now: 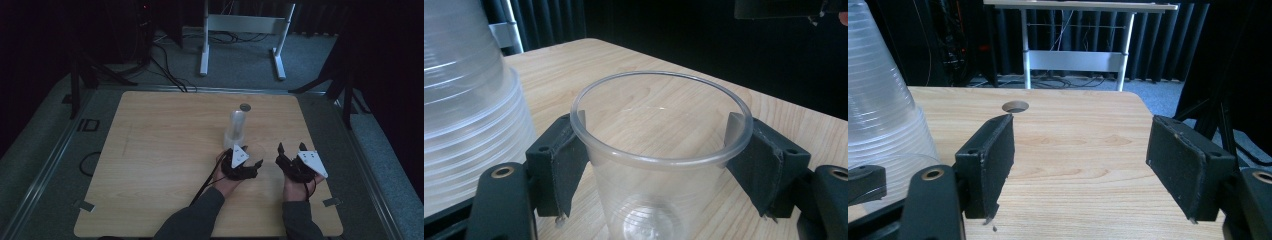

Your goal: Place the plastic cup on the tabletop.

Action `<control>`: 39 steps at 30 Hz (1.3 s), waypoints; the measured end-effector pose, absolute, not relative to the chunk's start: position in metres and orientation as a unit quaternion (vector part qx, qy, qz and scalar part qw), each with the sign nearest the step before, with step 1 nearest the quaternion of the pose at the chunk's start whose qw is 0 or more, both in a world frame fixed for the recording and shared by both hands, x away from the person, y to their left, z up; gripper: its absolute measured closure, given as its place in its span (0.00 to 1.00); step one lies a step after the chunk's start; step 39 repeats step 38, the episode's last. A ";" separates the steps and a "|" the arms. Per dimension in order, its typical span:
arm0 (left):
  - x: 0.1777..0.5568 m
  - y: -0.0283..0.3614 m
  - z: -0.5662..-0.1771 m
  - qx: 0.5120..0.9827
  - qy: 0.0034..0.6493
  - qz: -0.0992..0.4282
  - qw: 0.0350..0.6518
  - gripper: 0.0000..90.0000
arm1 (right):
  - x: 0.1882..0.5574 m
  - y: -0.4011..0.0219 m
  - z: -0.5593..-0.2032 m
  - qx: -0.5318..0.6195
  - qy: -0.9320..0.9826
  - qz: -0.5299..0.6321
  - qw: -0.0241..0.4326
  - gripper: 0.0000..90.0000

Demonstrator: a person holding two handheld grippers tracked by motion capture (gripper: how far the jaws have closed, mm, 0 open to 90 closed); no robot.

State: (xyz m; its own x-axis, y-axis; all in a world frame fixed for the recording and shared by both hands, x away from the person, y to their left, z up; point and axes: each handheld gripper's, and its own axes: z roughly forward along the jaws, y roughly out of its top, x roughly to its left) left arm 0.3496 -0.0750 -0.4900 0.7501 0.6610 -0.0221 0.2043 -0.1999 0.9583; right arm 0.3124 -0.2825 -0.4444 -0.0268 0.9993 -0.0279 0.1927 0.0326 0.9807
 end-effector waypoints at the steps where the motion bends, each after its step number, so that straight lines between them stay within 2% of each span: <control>1: 0.349 -0.074 -0.490 0.748 0.290 0.202 0.562 0.29 | 0.312 -0.282 -0.444 0.532 0.560 0.448 0.451 0.30; 12: 0.347 -0.073 -0.492 0.757 0.291 0.194 0.553 0.27 | 0.312 -0.282 -0.445 0.532 0.560 0.448 0.450 0.30; 23: 0.346 -0.069 -0.494 0.764 0.298 0.184 0.543 0.19 | 0.312 -0.282 -0.445 0.532 0.560 0.448 0.450 0.30; 39: 0.334 -0.049 -0.495 0.768 0.296 0.177 0.540 0.17 | 0.313 -0.282 -0.445 0.534 0.560 0.448 0.448 0.30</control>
